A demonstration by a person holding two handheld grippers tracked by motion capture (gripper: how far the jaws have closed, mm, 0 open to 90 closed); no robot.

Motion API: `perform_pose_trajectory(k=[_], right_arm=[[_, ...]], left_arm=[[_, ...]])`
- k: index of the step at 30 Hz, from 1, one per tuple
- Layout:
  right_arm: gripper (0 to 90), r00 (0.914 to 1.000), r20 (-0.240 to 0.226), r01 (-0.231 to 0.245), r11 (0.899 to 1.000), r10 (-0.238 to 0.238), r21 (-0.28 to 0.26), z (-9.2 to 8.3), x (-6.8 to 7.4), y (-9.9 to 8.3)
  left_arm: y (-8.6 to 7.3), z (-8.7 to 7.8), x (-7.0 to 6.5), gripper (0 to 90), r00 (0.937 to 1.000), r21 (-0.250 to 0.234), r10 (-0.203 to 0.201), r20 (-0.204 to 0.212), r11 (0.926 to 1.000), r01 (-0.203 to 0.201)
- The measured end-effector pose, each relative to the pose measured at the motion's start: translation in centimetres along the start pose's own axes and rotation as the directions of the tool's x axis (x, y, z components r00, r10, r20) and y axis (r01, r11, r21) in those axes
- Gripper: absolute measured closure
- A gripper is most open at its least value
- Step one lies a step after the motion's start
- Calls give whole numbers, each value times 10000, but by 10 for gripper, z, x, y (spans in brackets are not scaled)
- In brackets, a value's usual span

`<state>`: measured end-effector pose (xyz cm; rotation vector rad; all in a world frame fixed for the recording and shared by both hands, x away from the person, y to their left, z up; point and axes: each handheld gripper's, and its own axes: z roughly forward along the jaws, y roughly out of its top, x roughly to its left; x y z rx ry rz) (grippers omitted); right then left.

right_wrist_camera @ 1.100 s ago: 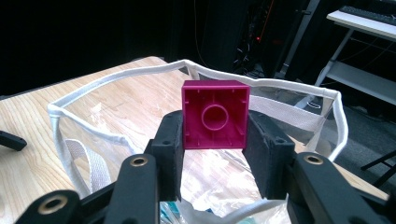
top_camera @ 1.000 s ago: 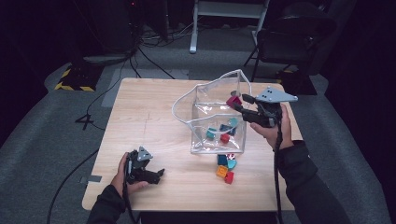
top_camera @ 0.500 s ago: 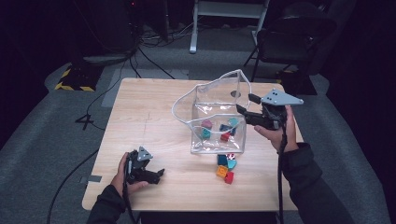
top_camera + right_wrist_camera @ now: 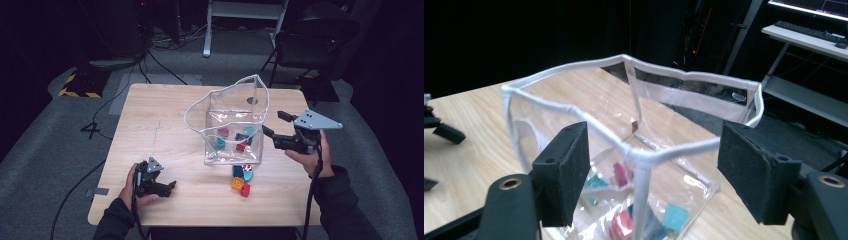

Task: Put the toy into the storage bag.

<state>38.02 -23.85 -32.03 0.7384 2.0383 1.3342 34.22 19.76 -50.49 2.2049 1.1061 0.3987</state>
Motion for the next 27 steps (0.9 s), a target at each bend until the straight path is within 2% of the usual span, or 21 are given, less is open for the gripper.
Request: perform_pose_trajectory(k=[5,12,16,19,22,27], right_arm=[[273,9997,-227,96,9998,-92,148,-7,9,-18],[264,9953,-905,375,9986,-339,381,-10,25,-48],[264,9922,-1190,472,9962,-383,727,-9,33,-64],[264,9886,-1427,615,9933,-472,980,-11,37,-78],[267,9830,-1812,528,9916,-308,1181,-13,38,-90],[270,9761,-2156,589,9875,-263,1464,-18,42,-110]], left_arm=[[0,0,0,5,10000,3,26,-6,10000,-26],[0,0,0,5,10000,-2,-5,0,10000,5],[0,0,0,5,10000,4,29,-6,10000,-29],[0,0,0,6,10000,-2,-16,-14,10000,16],[0,0,0,6,10000,-2,-16,-12,10000,16],[0,0,0,6,10000,-4,-16,-13,10000,16]])
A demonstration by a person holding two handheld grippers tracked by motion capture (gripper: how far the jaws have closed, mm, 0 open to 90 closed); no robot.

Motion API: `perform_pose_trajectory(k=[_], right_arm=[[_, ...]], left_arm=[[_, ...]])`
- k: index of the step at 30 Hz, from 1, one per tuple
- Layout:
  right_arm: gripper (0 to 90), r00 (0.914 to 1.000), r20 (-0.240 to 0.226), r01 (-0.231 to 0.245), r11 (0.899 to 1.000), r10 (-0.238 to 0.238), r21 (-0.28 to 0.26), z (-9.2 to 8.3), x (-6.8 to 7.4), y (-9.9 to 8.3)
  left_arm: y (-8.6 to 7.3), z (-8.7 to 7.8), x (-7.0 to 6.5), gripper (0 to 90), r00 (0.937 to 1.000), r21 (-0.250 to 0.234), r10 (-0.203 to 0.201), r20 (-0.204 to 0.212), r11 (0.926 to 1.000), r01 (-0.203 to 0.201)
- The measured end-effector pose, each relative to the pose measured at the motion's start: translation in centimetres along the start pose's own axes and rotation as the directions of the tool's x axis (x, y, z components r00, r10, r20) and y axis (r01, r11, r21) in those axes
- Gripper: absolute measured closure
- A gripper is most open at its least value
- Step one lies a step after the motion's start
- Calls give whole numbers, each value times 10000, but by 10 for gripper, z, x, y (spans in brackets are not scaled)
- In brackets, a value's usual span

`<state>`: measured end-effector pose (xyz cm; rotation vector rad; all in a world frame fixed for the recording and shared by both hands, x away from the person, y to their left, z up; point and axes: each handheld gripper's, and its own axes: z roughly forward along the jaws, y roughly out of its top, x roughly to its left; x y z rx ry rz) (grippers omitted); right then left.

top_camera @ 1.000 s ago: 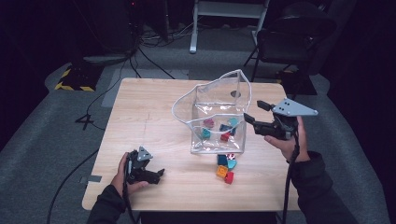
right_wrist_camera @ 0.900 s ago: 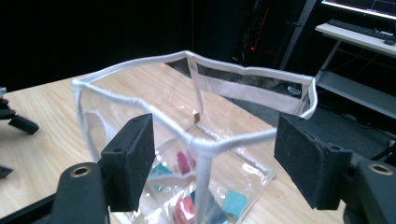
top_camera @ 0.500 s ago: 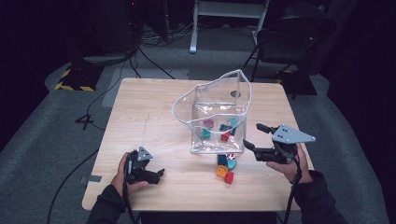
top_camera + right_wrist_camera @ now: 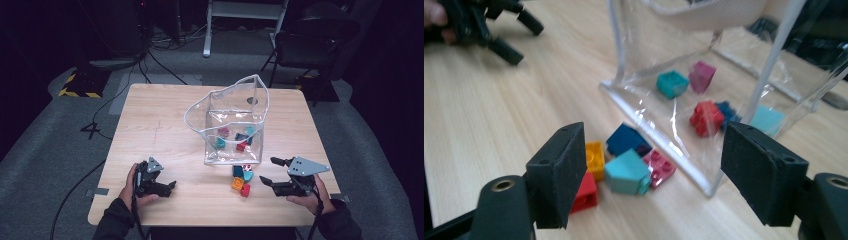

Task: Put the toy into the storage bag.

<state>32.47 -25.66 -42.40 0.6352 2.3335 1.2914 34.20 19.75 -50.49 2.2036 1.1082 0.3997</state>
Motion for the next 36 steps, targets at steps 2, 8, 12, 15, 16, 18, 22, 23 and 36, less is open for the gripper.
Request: perform_pose_trajectory(k=[2,8,12,15,16,18,22,23,36], right_arm=[[273,9999,-168,2,9999,0,129,2,2,-7],[279,9979,-654,55,9974,-8,717,14,12,-28],[280,9963,-860,160,9962,-86,859,21,17,-34],[282,9940,-1093,15,9966,75,819,26,20,-38],[283,9938,-1115,94,9960,5,885,28,22,-39],[285,9926,-1213,229,9945,-103,1026,32,25,-41],[294,9885,-1496,385,9925,-209,1156,39,32,-44],[296,9873,-1578,386,9923,-197,1174,41,34,-44],[328,9866,-1602,-98,9904,321,1378,61,36,-49]], left_arm=[[0,0,0,6,10000,1,2,-1,10000,-2],[0,0,0,6,10000,0,-1,-1,10000,1],[0,0,0,6,10000,0,-14,-6,10000,14],[0,0,0,6,10000,3,0,-6,10000,0],[0,0,0,6,10000,2,-1,-8,10000,1],[0,0,0,6,10000,-1,-14,-6,10000,14],[0,0,0,6,10000,0,-10,-7,10000,10],[0,0,0,6,10000,2,-2,-6,10000,2],[0,0,0,6,10000,2,-13,-3,10000,13]])
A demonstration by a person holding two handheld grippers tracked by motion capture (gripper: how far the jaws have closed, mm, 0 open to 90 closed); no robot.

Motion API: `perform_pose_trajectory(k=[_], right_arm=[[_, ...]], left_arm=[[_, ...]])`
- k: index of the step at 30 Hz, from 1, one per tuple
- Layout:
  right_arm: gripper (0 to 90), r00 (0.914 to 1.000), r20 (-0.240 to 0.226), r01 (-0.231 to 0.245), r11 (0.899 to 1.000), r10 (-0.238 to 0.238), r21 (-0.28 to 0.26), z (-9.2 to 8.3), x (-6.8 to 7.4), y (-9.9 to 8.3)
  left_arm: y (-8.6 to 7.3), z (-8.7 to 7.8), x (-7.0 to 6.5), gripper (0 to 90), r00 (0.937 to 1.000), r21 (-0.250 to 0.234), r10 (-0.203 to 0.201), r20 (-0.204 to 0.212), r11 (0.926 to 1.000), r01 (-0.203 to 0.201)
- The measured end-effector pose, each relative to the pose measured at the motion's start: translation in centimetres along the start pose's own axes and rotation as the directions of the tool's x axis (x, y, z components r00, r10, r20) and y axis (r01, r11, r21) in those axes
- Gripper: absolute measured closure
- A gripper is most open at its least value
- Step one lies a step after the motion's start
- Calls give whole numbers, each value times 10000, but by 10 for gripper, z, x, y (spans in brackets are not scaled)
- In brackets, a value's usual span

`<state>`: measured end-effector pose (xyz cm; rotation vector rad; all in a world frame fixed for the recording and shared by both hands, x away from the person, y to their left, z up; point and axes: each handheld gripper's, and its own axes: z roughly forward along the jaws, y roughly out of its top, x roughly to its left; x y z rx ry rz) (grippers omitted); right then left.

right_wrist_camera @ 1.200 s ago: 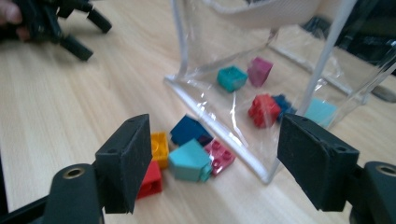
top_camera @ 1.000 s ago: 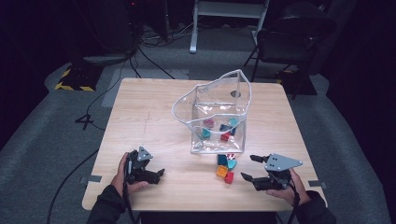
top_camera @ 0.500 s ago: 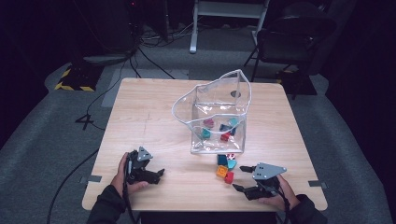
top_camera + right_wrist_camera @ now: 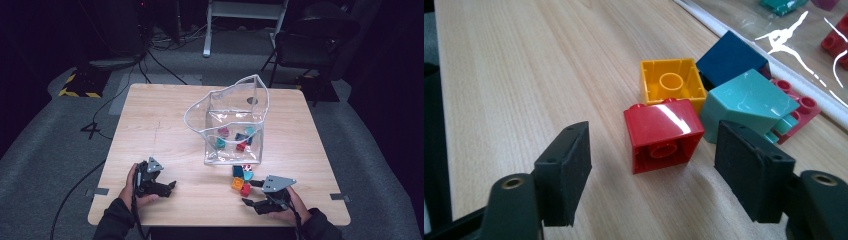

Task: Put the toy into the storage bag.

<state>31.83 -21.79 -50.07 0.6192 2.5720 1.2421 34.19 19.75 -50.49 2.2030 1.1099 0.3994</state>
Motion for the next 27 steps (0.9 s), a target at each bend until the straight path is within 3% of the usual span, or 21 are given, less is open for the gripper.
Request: perform_pose_trajectory(k=[9,17,27], right_arm=[[386,10000,-11,15,9999,-15,160,6,1,1],[567,9999,135,29,9997,-33,255,7,2,2],[589,10000,55,-51,10000,50,29,1,-1,0]], left_arm=[[0,0,0,6,10000,-5,-5,11,10000,5],[0,0,0,6,10000,-9,24,-10,10000,-24],[0,0,0,6,10000,-7,29,-10,10000,-29]])
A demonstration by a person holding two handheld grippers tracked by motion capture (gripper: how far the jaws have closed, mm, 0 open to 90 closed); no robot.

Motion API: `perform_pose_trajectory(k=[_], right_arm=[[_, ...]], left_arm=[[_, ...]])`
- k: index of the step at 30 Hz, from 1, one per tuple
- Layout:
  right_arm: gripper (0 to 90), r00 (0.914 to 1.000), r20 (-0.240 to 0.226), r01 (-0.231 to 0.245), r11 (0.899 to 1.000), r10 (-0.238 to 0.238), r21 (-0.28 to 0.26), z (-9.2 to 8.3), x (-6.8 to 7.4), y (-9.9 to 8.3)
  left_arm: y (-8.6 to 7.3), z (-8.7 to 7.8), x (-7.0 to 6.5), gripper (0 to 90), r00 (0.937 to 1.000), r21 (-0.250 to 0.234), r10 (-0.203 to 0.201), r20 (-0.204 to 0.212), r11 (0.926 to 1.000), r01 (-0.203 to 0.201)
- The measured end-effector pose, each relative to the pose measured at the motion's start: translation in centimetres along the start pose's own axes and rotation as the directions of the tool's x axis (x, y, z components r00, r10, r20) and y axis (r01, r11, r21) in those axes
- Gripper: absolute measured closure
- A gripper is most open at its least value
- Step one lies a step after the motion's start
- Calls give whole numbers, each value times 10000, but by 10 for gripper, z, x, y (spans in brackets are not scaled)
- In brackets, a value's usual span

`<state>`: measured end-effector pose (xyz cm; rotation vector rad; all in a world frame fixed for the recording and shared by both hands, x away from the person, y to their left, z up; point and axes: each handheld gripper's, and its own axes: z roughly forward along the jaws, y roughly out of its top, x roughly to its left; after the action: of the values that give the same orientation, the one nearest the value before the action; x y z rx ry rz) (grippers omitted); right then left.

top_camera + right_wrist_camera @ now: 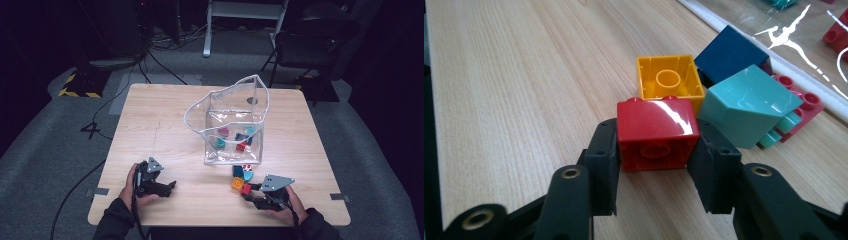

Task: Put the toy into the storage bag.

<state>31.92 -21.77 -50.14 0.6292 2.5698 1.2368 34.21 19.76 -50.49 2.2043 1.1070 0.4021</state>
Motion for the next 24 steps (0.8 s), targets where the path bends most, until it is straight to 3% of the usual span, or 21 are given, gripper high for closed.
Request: perform_pose_trajectory(k=[24], right_arm=[[593,9967,748,-201,9909,303,-1329,-52,-22,11]], left_arm=[[0,0,0,6,10000,4,-18,19,10000,18]])
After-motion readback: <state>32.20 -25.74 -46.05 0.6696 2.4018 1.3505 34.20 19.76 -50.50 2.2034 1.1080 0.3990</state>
